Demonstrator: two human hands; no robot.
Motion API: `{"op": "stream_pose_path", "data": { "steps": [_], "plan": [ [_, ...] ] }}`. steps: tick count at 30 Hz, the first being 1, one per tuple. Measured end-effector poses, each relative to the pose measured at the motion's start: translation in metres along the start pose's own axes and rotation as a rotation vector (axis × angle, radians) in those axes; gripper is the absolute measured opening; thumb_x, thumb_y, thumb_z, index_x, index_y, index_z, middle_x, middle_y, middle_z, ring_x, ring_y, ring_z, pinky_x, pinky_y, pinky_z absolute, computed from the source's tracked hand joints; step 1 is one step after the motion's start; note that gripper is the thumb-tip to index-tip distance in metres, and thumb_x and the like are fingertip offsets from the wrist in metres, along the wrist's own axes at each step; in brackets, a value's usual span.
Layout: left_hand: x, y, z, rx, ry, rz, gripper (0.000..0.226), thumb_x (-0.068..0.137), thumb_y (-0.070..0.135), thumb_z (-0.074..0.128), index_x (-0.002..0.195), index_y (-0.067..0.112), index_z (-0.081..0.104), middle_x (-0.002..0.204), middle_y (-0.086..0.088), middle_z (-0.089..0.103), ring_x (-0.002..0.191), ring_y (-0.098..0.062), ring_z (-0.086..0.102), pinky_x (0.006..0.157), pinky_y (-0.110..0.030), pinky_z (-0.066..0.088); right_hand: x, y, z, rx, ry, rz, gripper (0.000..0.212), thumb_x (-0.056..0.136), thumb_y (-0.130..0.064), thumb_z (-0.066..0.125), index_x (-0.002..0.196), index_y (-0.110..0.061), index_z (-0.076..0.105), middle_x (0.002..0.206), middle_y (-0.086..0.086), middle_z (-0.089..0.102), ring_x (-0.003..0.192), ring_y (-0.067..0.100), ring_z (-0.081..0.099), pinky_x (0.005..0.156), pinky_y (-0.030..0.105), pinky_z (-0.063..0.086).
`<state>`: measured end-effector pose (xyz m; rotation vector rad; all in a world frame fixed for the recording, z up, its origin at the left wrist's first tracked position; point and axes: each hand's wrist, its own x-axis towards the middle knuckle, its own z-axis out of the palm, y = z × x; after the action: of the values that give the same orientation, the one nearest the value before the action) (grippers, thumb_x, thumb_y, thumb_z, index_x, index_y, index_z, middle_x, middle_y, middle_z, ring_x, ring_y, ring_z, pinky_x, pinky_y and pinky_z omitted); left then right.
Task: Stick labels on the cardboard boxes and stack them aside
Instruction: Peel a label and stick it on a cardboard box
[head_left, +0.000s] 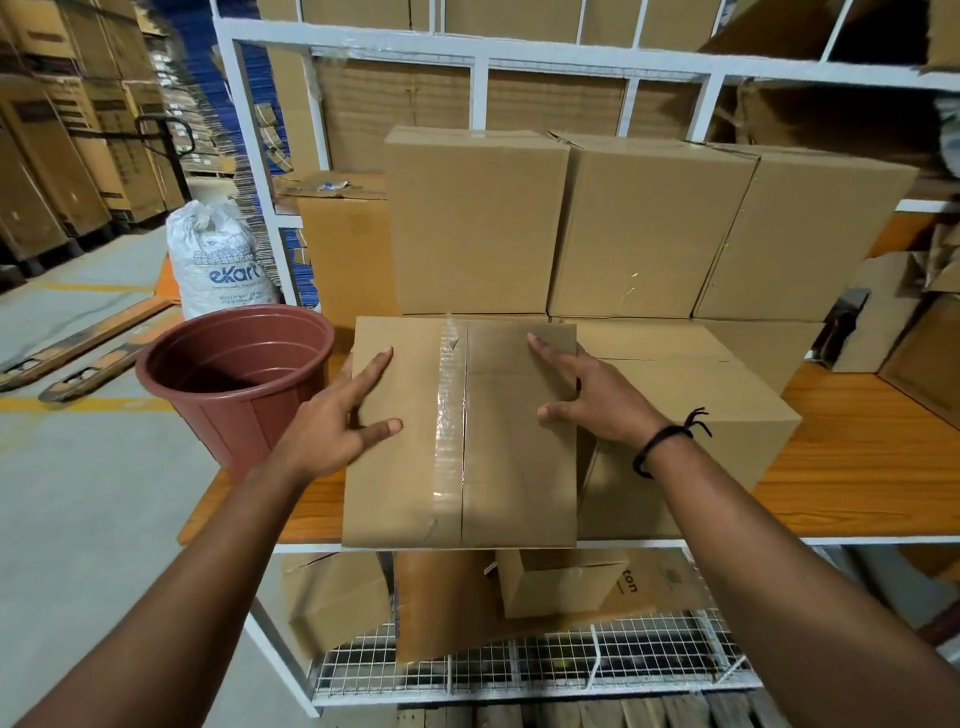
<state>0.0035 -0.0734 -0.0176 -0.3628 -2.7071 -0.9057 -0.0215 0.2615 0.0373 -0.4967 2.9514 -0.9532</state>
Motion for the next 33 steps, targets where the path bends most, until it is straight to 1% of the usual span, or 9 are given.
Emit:
{"op": "stream_pose_path", "data": {
  "steps": [3,6,8,12,15,19,23,28,33],
  "plan": [
    [-0.011,-0.014,0.015,-0.073,0.013,-0.010,0.091,0.071,0.076,0.059,0.146,0.063,0.009,0.165,0.004,0.009,0.150,-0.017,0.013,0.117,-0.049,0.028,0.000,-0.001,0.003,-0.011,0.032,0.015,0.085,0.084,-0.034,0.072,0.140,-0.063,0.016,0.158,0.003,0.019,0.141,0.025,0.029,0.109,0.033,0.030],
    [-0.015,-0.020,0.023,-0.133,0.017,0.009,0.089,0.074,0.072,0.064,0.147,0.060,0.015,0.161,0.007,0.026,0.149,-0.014,0.021,0.117,-0.045,0.031,-0.009,0.004,0.021,-0.027,0.118,0.023,0.075,0.088,-0.048,0.062,0.142,-0.063,0.011,0.161,-0.002,-0.013,0.143,0.031,0.024,0.108,0.042,0.034],
    [-0.017,-0.017,0.024,-0.148,0.034,0.028,0.086,0.080,0.062,0.069,0.149,0.055,0.019,0.154,0.013,0.033,0.142,-0.005,0.030,0.114,-0.040,0.037,-0.018,0.007,0.042,-0.061,0.115,0.013,0.075,0.086,-0.059,0.057,0.140,-0.066,0.005,0.159,-0.004,-0.020,0.143,0.035,0.023,0.105,0.049,0.038],
    [-0.018,-0.013,0.024,-0.135,0.036,0.028,0.082,0.081,0.053,0.068,0.149,0.053,0.023,0.148,0.016,0.038,0.139,-0.007,0.036,0.110,-0.036,0.040,-0.026,0.012,0.065,0.008,0.151,0.056,0.080,0.082,-0.063,0.060,0.140,-0.066,0.005,0.160,-0.001,-0.009,0.143,0.034,0.023,0.105,0.049,0.037],
    [-0.017,-0.012,0.024,-0.149,0.045,0.005,0.082,0.079,0.053,0.068,0.149,0.050,0.027,0.145,0.017,0.040,0.135,-0.002,0.037,0.110,-0.021,0.033,-0.024,0.012,0.066,0.043,0.186,0.045,0.081,0.079,-0.062,0.063,0.136,-0.068,0.007,0.159,0.002,0.008,0.141,0.031,0.027,0.106,0.050,0.038],
    [-0.014,-0.003,0.014,-0.196,0.084,-0.034,0.079,0.081,0.041,0.076,0.147,0.049,0.033,0.141,0.023,0.039,0.130,0.003,0.040,0.096,-0.001,0.031,-0.016,0.011,0.057,0.059,0.195,0.023,0.081,0.065,-0.083,0.054,0.131,-0.075,0.008,0.157,0.005,0.020,0.142,0.032,0.026,0.103,0.061,0.040],
    [-0.003,0.007,-0.005,-0.275,0.053,-0.127,0.075,0.080,0.037,0.079,0.141,0.055,0.038,0.138,0.022,0.043,0.114,-0.003,0.055,0.095,-0.022,0.044,-0.008,0.000,0.035,0.110,0.203,0.038,0.082,0.072,-0.067,0.066,0.142,-0.054,0.027,0.152,0.000,0.033,0.138,0.025,0.032,0.108,0.053,0.037],
    [0.023,0.003,-0.018,-0.365,-0.106,-0.280,0.080,0.065,0.051,0.080,0.138,0.052,0.047,0.134,0.016,0.053,0.112,-0.005,0.058,0.094,-0.027,0.045,0.017,-0.001,0.027,0.239,0.041,0.079,0.079,0.075,-0.055,0.073,0.144,-0.040,0.038,0.151,-0.014,0.036,0.138,0.010,0.034,0.107,0.030,0.027],
    [0.041,-0.016,-0.005,-0.413,-0.220,-0.387,0.085,0.063,0.050,0.077,0.142,0.046,0.044,0.140,0.003,0.052,0.117,-0.019,0.057,0.106,-0.040,0.042,0.037,0.013,0.049,0.318,0.002,0.151,0.081,0.072,-0.055,0.076,0.143,-0.038,0.041,0.149,-0.014,0.039,0.138,0.012,0.034,0.112,0.037,0.027]
  ]
}}
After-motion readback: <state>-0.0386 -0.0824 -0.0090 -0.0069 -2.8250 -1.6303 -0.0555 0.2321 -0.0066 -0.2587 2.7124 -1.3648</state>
